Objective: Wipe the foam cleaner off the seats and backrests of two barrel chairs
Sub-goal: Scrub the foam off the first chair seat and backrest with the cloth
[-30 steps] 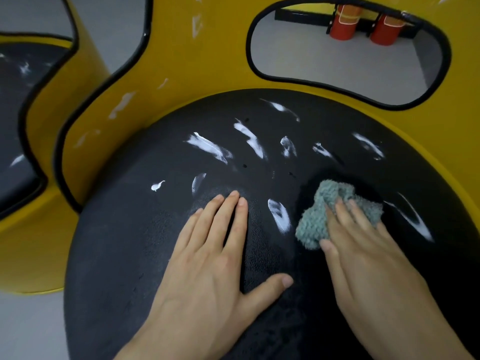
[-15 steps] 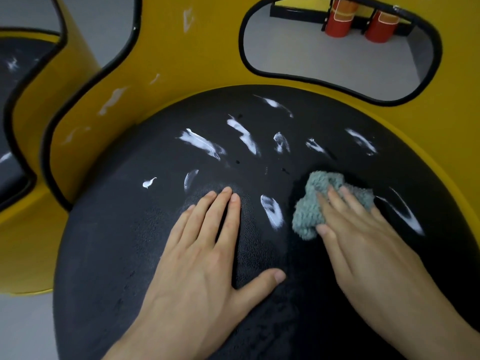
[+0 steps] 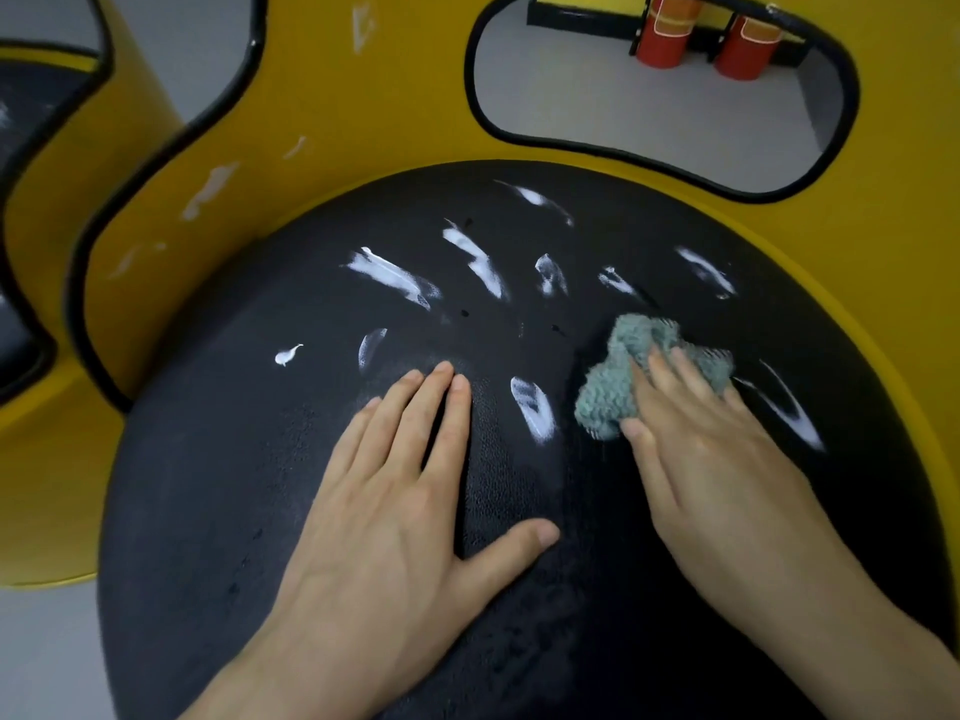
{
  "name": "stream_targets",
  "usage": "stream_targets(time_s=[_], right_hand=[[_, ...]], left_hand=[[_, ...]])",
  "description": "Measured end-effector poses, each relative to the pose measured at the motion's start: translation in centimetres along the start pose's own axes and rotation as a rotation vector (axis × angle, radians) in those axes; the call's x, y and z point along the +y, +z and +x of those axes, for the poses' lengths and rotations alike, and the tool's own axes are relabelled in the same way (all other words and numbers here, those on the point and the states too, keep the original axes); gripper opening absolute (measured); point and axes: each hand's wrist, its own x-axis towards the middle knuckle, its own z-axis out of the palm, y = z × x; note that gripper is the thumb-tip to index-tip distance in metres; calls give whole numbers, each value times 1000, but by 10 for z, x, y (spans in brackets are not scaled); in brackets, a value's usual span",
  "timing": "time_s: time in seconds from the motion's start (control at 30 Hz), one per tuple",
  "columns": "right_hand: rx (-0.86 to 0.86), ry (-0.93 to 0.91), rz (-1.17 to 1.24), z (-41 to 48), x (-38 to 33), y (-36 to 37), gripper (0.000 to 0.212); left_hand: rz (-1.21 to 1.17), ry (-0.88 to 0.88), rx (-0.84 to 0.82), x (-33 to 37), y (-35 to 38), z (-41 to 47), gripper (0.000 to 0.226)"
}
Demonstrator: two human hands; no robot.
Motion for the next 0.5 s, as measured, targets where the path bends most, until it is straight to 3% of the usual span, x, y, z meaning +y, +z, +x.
stream_targets(time_s=[0.17, 0.3, 0.4, 0.5], right_hand=[[-4, -142, -1, -23, -24, 2, 57], [-108, -44, 14, 18, -16, -7, 63], [-62, 28, -19, 2, -7, -6, 63], [-36, -17, -36, -31, -18, -1, 56]], left_hand=[[-19, -5, 5, 0, 1, 0, 105], [-26, -2, 2, 0, -2, -1, 105], [-28, 4, 16, 0, -2, -2, 106], [-25, 8, 20, -1, 0, -1, 108]])
